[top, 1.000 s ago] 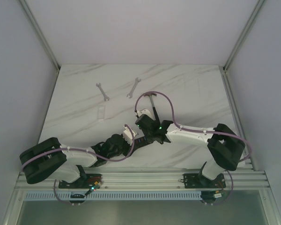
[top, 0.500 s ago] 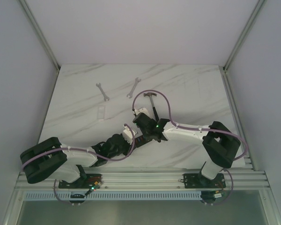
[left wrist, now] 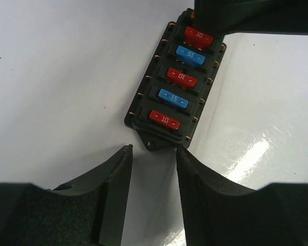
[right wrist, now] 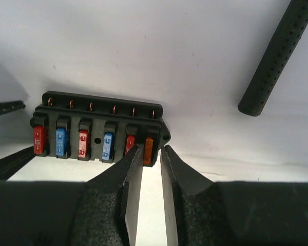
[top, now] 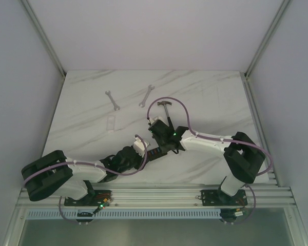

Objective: Snap on the fuse box
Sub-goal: Install the fuse at the fuse box base.

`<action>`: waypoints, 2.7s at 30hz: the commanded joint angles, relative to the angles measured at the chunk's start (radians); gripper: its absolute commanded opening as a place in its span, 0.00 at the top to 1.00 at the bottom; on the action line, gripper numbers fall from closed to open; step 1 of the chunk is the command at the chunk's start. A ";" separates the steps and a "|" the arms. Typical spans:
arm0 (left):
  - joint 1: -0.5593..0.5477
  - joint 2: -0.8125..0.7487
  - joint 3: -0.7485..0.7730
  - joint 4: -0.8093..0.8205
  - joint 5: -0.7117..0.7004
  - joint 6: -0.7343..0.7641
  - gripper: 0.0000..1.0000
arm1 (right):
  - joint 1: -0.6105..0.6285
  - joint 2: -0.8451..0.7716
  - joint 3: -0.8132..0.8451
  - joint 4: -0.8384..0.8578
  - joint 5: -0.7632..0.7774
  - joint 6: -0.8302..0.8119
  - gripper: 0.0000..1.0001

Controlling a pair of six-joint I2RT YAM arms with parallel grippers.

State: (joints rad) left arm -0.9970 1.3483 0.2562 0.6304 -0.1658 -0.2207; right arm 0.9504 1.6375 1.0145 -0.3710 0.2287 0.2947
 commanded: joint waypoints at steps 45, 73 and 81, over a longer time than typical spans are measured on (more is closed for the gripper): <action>0.003 0.043 0.027 0.014 0.053 0.037 0.40 | -0.050 0.084 0.148 -0.192 -0.089 -0.003 0.99; 0.015 0.053 0.022 0.026 0.075 0.041 0.44 | -0.092 0.410 0.141 -0.218 -0.129 -0.067 1.00; 0.015 0.048 0.022 0.019 0.070 0.040 0.45 | -0.075 0.327 0.154 -0.199 -0.166 -0.071 0.96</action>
State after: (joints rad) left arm -0.9874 1.3869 0.2749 0.6548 -0.1089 -0.1890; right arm 0.8711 1.8400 1.2793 -0.6762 0.0711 0.2375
